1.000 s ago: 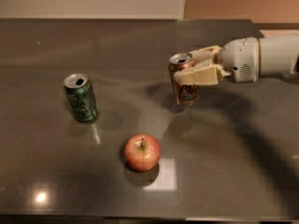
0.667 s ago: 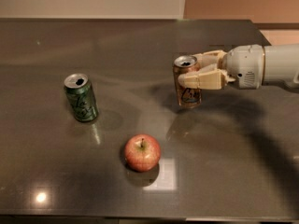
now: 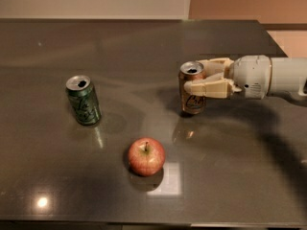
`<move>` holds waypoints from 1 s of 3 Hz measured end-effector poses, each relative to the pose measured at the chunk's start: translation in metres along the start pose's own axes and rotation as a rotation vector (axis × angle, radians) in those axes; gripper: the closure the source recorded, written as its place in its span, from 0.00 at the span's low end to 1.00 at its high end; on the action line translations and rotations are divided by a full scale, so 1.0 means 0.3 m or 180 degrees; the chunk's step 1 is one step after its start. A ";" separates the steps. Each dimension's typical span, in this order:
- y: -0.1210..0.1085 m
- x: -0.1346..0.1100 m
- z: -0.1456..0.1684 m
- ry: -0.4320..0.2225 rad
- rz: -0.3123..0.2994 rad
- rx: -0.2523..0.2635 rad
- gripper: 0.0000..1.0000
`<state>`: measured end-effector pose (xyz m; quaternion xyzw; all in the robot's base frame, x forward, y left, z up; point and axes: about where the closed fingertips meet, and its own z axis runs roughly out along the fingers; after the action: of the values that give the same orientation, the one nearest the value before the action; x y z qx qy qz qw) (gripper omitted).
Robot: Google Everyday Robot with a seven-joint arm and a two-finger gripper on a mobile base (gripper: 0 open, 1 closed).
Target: Place orange can upright
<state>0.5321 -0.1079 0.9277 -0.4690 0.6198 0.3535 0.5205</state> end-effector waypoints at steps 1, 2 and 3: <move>-0.005 0.020 0.003 -0.0074 -0.0035 -0.0018 0.84; -0.007 0.043 0.002 -0.0162 -0.0032 -0.0009 0.59; -0.002 0.059 0.001 -0.0248 -0.0041 0.0015 0.37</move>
Offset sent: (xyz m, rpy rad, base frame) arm 0.0024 -0.0116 -0.0216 0.0772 -0.0331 -0.0054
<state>0.5325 -0.1116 0.9103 -0.4576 0.5969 0.3668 0.5476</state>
